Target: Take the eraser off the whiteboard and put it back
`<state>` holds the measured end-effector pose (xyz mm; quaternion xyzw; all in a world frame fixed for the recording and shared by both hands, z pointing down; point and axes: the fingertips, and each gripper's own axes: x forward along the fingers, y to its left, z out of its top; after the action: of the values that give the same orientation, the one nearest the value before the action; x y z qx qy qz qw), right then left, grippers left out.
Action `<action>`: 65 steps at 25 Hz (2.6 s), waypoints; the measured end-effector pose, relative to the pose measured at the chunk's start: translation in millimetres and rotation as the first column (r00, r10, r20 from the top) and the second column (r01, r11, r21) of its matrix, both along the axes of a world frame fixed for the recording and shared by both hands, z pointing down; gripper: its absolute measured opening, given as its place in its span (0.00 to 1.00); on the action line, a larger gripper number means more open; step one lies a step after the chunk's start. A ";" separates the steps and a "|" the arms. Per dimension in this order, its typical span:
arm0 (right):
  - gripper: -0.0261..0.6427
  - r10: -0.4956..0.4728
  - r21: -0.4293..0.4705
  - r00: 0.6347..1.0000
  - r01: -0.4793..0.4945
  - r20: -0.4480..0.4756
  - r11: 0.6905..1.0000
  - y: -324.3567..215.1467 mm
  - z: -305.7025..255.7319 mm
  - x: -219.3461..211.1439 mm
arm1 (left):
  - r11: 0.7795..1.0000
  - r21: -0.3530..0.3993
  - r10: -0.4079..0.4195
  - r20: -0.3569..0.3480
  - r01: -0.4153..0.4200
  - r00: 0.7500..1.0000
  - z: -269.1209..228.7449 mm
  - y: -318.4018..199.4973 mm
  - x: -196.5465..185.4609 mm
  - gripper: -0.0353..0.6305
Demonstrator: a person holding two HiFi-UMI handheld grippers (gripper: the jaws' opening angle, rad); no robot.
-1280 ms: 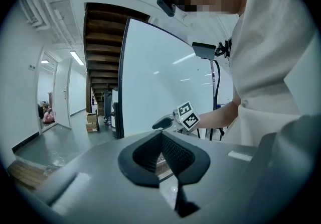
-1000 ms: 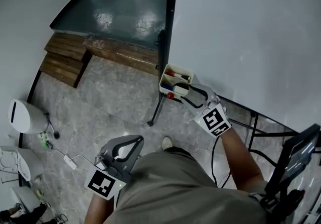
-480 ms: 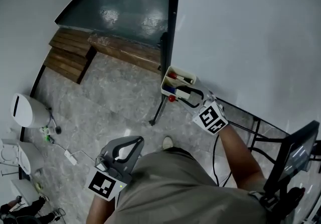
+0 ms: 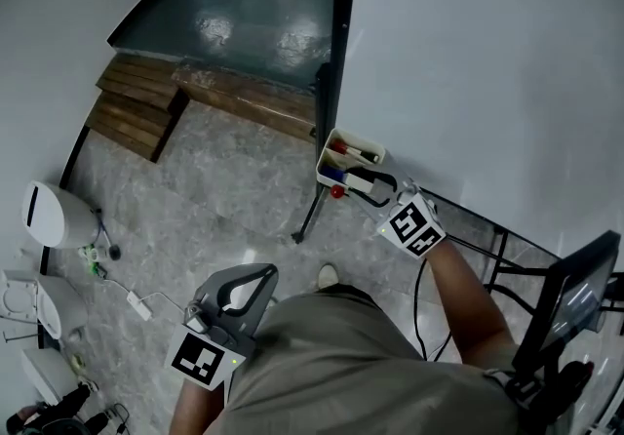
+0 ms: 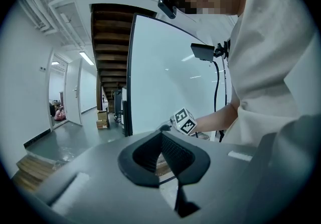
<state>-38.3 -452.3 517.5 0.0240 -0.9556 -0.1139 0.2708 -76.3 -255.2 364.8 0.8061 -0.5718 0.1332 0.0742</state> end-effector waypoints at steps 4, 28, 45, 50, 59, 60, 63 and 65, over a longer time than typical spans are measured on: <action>0.29 0.013 0.000 1.000 -0.013 -0.005 1.000 0.3 -0.1 0.6 | 1.000 -0.003 -0.001 -0.013 0.001 1.000 0.1 4.5 -3.5 0.06; 0.27 0.141 0.110 0.990 -0.139 -0.008 0.984 13.6 -40.5 2.7 | 0.995 0.063 0.077 -0.047 -0.073 0.996 -13.5 61.0 -38.8 0.06; 0.27 0.188 0.178 0.982 -0.181 -0.025 0.967 82.4 -70.1 4.6 | 0.986 0.087 0.147 -0.055 -0.142 0.988 -9.0 124.6 -58.3 0.06; 0.27 0.202 0.203 0.979 -0.196 -0.007 0.959 109.8 -87.5 4.7 | 0.981 0.097 0.175 -0.055 -0.169 0.983 -12.2 143.6 -62.6 0.06; 0.27 0.213 0.249 0.977 -0.212 0.025 0.945 165.4 -116.0 5.4 | 0.973 0.117 0.209 -0.061 -0.201 0.976 -12.1 181.4 -68.6 0.06; 0.27 0.212 0.254 0.977 -0.211 0.027 0.944 171.7 -118.8 4.5 | 0.972 0.119 0.213 -0.063 -0.204 0.975 -11.4 185.4 -69.7 0.06; 0.27 0.210 0.267 0.977 -0.212 0.034 0.940 190.2 -127.0 3.8 | 0.970 0.122 0.221 -0.065 -0.212 0.973 -9.8 197.1 -71.5 0.06; 0.27 0.208 0.276 0.977 -0.211 0.040 0.938 203.9 -133.4 2.5 | 0.968 0.127 0.225 -0.068 -0.215 0.972 -9.6 205.9 -73.2 0.06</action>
<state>-35.8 -248.5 384.0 0.1642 -0.9233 -0.2178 0.2705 -149.5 -49.3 355.2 0.8723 -0.4822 0.0732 0.0340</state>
